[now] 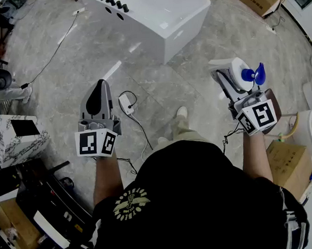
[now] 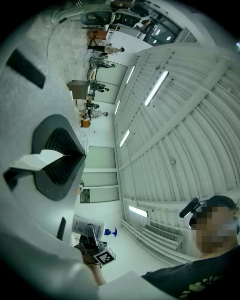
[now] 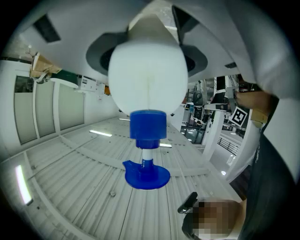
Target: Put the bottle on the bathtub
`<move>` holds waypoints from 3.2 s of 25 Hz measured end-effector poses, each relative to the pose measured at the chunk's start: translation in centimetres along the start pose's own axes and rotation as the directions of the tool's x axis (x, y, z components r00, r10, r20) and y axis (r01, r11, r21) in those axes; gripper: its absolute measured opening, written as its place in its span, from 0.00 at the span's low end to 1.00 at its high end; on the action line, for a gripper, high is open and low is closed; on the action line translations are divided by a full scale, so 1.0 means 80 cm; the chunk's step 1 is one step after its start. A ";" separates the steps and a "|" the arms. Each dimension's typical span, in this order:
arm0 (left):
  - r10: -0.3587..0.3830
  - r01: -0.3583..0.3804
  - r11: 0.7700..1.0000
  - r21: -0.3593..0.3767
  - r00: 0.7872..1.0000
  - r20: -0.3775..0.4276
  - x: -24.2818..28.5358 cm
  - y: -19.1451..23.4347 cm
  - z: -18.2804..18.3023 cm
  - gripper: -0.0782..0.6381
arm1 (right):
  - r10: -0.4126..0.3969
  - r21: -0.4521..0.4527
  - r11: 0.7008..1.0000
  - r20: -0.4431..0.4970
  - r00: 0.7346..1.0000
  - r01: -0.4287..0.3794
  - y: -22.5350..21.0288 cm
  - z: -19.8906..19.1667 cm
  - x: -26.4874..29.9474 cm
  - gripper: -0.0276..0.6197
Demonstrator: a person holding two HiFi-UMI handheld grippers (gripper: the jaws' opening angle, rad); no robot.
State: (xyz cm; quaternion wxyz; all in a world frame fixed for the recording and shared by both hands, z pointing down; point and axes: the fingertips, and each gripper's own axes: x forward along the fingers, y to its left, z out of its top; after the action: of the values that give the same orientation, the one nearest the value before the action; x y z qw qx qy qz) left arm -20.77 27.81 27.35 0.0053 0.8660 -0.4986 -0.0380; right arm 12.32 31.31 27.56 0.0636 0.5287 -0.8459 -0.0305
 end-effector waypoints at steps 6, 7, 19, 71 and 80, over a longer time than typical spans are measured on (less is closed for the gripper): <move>0.021 -0.021 1.000 0.019 1.000 0.003 0.045 0.009 0.000 0.12 | 0.016 0.030 0.999 0.019 1.000 -0.017 -0.033 -0.009 0.029 0.45; 0.026 -0.026 1.000 0.017 1.000 0.001 0.055 0.010 0.000 0.12 | 0.019 0.039 0.999 0.028 0.999 -0.020 -0.041 -0.010 0.035 0.45; 0.008 -0.008 1.000 0.018 1.000 0.005 0.171 -0.012 -0.003 0.12 | 0.069 0.062 0.995 0.067 0.995 -0.073 -0.135 -0.027 0.106 0.45; -0.001 0.000 0.999 0.039 1.000 0.026 0.449 0.161 -0.001 0.12 | 0.134 0.052 0.990 0.024 0.991 -0.135 -0.251 -0.034 0.384 0.45; 0.023 -0.023 1.000 0.001 1.000 0.013 0.468 0.251 -0.015 0.12 | 0.126 0.015 0.992 0.015 0.992 -0.126 -0.238 -0.010 0.474 0.45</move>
State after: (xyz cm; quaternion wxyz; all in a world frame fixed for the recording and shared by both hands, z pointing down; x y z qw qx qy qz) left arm -19.26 -14.67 27.24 0.0021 0.8600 -0.5085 -0.0434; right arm 12.98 -11.08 28.97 0.0552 0.4745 -0.8782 -0.0237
